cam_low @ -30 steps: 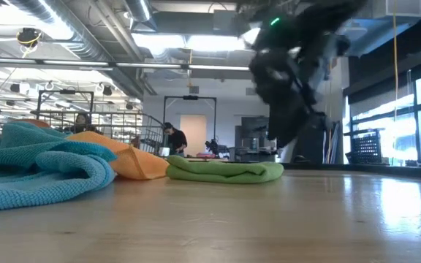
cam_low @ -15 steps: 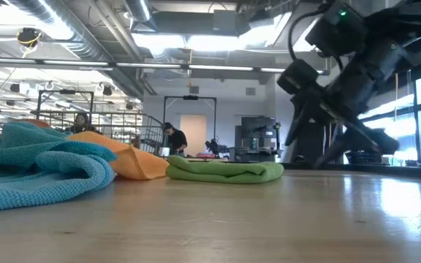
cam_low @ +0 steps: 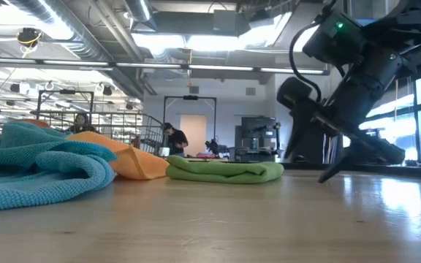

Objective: Fold microfiber towels
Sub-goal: Put the folded green microfiber cloth into the wire basket

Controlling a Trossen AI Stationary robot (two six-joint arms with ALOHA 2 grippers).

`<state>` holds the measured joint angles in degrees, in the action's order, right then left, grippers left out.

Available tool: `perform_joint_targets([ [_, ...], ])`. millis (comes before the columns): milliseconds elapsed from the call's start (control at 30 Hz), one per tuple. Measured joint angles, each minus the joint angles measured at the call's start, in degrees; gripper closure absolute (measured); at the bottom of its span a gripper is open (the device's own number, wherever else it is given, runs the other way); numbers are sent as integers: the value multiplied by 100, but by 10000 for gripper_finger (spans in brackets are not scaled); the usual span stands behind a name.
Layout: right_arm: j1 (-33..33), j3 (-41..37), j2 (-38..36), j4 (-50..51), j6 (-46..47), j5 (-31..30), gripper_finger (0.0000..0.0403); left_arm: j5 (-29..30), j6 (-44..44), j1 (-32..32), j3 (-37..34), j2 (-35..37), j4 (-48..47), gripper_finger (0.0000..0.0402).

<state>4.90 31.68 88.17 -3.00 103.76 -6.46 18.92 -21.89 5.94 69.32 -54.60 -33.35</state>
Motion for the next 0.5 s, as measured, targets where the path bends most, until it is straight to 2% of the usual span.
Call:
perform_joint_targets([
  [333, -375, 35, 447, -641, -206, 7, 126, 2, -32, 24, 0, 27, 57, 360],
  [500, -625, 31, 779, -1330, -495, -26, 126, 2, -180, 60, 0, 30, 98, 360],
])
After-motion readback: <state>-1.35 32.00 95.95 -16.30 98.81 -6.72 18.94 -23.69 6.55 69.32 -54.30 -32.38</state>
